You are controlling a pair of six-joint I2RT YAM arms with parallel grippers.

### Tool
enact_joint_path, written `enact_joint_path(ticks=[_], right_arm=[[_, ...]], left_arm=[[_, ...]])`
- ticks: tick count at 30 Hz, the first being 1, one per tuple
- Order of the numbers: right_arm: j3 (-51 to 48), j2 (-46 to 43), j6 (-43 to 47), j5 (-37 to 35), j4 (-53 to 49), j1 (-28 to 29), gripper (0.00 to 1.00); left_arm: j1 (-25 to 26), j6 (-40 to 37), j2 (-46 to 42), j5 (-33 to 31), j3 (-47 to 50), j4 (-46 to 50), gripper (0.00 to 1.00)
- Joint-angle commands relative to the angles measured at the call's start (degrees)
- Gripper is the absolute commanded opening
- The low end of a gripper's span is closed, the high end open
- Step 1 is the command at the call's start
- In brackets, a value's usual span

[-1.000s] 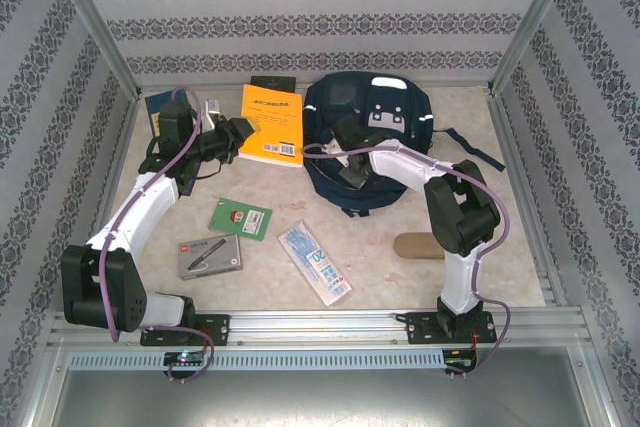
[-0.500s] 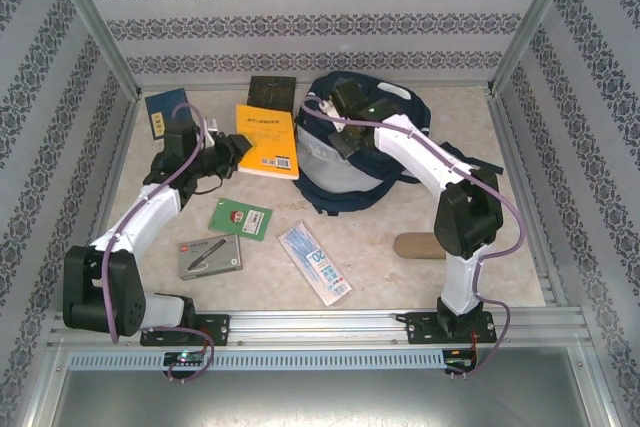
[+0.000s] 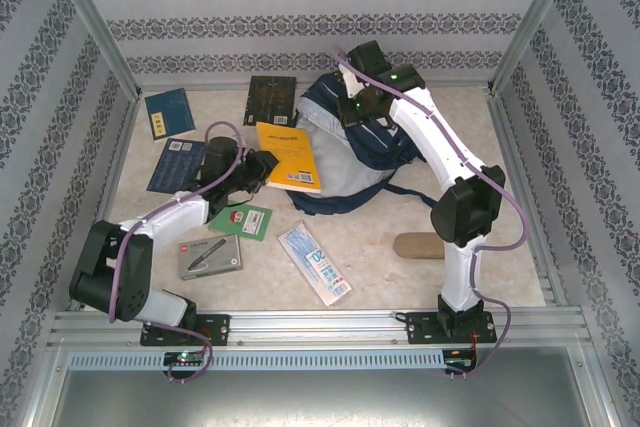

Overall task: Pack the student bag
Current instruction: Open the student bag at the top-center of the table, then place the book in the student bag.

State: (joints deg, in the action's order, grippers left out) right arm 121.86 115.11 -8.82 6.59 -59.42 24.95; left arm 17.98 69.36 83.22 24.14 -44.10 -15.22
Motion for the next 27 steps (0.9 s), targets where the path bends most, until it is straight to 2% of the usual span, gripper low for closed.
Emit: enact_joint_path(ticks=[1, 7, 19, 27], right_arm=[[5.31, 0.87, -6.91, 6.99, -0.17, 0.03, 0.00], [5.49, 1.78, -12.31, 11.61, 0.85, -0.07, 0.00], [1.72, 0.29, -18.53, 17.89, 5.36, -0.93, 0.00], [0.58, -0.15, -20.30, 20.84, 6.14, -1.91, 0.00]], left_arm=[[2.82, 1.07, 2.01, -5.20, -4.40, -9.65, 0.00], [6.50, 4.56, 11.44, -7.49, -8.67, -19.09, 0.00], [10.20, 6.99, 26.96, -15.74, -19.20, -32.03, 0.00], [14.08, 6.97, 36.96, -20.06, -29.40, -31.75, 0.00]])
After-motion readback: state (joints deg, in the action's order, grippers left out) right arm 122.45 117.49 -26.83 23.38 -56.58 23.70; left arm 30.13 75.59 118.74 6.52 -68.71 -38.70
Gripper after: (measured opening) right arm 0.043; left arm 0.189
